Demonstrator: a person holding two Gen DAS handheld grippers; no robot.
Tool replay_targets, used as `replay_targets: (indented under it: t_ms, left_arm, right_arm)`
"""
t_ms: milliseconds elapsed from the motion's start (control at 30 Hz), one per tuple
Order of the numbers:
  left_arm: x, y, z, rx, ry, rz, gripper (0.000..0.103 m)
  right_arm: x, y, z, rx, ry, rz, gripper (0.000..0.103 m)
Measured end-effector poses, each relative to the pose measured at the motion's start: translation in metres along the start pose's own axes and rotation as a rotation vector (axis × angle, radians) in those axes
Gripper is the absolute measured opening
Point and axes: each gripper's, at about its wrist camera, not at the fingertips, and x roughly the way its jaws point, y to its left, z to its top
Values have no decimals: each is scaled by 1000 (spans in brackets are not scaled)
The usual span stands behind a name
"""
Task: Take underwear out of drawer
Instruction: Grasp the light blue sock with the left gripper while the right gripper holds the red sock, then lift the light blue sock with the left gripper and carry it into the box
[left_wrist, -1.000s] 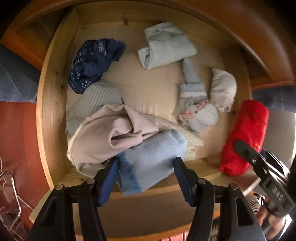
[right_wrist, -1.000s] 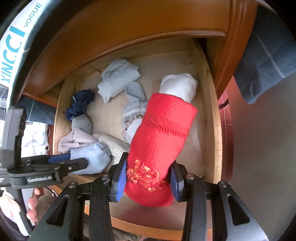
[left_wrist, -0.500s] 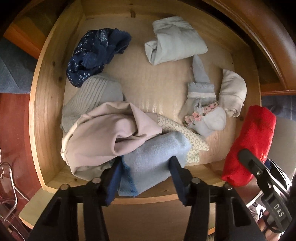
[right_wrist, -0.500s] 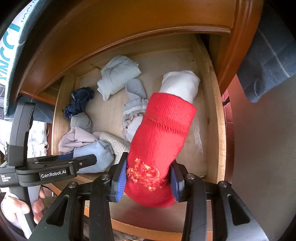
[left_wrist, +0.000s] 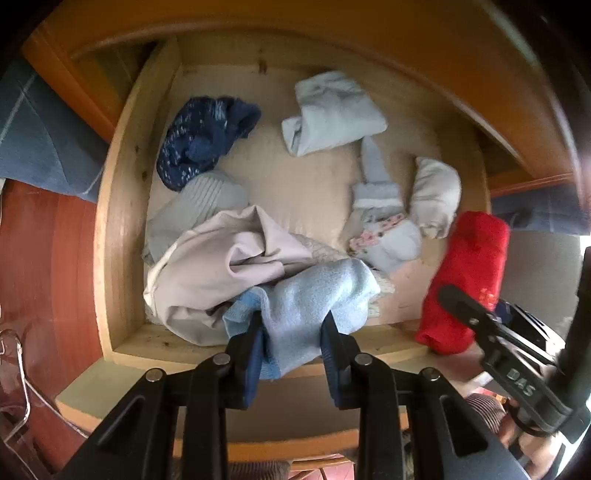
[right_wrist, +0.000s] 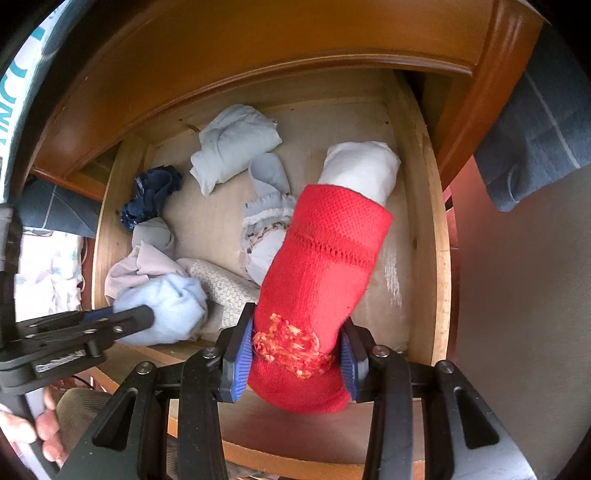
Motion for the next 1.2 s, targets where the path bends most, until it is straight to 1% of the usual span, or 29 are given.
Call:
replay_targets:
  t_ms: [167, 267, 400, 633, 833, 933, 1100, 1200]
  left_arm:
    - [-23, 2, -4, 21, -47, 14, 29]
    - [-36, 1, -5, 43, -86, 36, 29]
    - [-43, -5, -12, 60, -129, 54, 29]
    - [-68, -4, -23, 72, -198, 86, 29]
    - [-100, -4, -35, 90, -260, 99, 29]
    - [-114, -3, -40, 100, -281, 93, 29]
    - [-153, -5, -46, 123, -343, 79, 29]
    - [-189, -12, -48, 156, -401, 73, 29]
  right_arm:
    - [0, 1, 0, -10, -2, -18, 37]
    - [-1, 3, 0, -17, -3, -30, 37]
    - [0, 6, 0, -32, -3, -49, 37]
    - [-1, 7, 0, -35, -7, -58, 37]
    - [-1, 7, 0, -39, -9, -66, 37]
    - [-2, 6, 0, -36, -11, -64, 37]
    - [-2, 7, -1, -32, -10, -65, 37]
    - [-3, 6, -1, -30, -11, -63, 37]
